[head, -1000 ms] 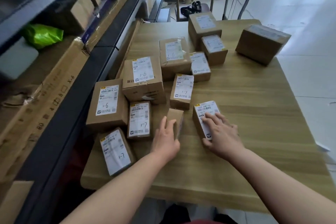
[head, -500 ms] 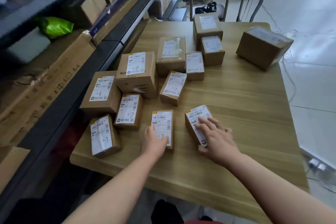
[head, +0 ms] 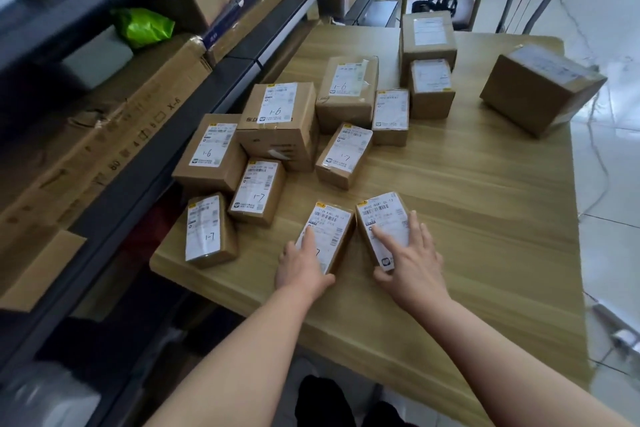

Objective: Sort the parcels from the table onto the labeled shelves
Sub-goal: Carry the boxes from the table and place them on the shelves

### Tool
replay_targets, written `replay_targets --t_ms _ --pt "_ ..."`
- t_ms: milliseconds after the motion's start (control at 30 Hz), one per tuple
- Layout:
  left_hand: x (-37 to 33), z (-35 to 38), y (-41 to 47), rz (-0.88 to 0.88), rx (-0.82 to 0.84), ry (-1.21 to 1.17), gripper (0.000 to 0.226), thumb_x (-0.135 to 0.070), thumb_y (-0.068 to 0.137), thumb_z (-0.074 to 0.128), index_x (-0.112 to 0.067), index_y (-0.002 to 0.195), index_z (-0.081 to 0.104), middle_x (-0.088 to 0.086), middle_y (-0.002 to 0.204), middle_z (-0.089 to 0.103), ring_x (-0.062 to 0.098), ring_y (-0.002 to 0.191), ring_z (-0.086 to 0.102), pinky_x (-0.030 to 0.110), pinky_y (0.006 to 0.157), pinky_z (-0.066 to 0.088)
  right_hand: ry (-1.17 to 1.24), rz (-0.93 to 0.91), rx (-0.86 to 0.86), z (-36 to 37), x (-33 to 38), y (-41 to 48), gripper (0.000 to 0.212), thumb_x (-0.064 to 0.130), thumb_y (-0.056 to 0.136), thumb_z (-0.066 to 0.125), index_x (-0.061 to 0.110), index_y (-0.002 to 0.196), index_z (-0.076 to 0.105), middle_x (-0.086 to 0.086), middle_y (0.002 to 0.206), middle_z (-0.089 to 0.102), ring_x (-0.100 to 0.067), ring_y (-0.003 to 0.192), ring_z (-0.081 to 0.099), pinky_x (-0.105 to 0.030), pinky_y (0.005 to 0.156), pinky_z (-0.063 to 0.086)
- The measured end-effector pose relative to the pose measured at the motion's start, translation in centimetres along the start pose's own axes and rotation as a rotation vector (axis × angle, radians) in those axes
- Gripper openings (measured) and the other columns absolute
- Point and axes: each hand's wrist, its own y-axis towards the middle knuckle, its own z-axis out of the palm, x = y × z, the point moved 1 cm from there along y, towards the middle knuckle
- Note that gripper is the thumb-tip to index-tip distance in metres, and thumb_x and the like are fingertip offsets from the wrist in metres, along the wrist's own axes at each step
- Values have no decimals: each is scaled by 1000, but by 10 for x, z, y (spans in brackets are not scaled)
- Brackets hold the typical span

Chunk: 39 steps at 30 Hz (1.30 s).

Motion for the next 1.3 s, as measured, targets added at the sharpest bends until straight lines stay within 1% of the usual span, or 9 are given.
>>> replay_targets --t_ms 133,300,433,567,700,833,967,1067,1300 --pt "12 6 -8 -16 -3 26 115 -41 68 82 -40 151 3 11 130 35 31 121 40 39 98 41 23 7 -3 -2 -2 2 70 40 77 66 55 137 33 -7 158 -12 -31 142 8 -44 111 24" --pt "22 10 -27 -49 6 -18 111 -41 64 82 -43 147 8 8 126 34 30 118 42 37 95 43 4 9 22 -8 -2 2 73 41 73 70 53 136 34 -10 158 -4 -37 132 27 -40 109 28" --pt "44 18 -58 -71 20 -158 108 -44 63 78 -45 147 10 5 125 35 27 118 44 34 96 42 52 -4 8 2 5 -23 80 39 70 70 50 140 33 -18 156 8 -39 129 31 -39 108 27" --pt "86 22 -103 -164 -86 -354 107 -49 61 75 -44 147 11 2 128 36 23 118 46 32 93 44 82 -151 19 18 32 -52 78 36 70 71 46 140 38 -18 151 20 -34 130 29 -38 108 26" --pt "141 13 -154 -213 -266 -433 108 -51 60 76 -42 146 12 2 125 39 22 116 46 34 94 45 49 -329 13 29 86 -77 78 38 69 69 46 140 38 -15 149 23 -35 126 32 -39 106 30" --pt "201 7 -214 -302 -418 -509 105 -51 60 77 -41 145 16 2 121 41 22 115 47 33 95 45 -42 -502 35 50 145 -119 80 49 70 65 48 142 30 -11 150 20 -34 129 30 -41 105 32" --pt "266 16 -289 -412 -511 -585 106 -54 60 78 -41 146 17 1 120 43 21 113 49 32 92 45 -82 -648 111 86 199 -179 83 52 73 65 49 145 23 -9 151 16 -34 133 27 -44 106 32" --pt "314 29 -349 -496 -565 -597 106 -56 60 77 -40 146 17 -1 124 44 17 116 44 32 93 44 -100 -735 140 118 239 -232 84 55 74 66 49 145 21 -7 153 13 -33 133 27 -45 106 32" --pt "409 63 -471 -715 -672 -676 107 -52 60 79 -39 148 20 0 124 43 17 117 45 34 97 44 -99 -948 259 184 308 -346 85 54 70 66 45 145 27 -8 152 17 -33 128 31 -44 102 33"
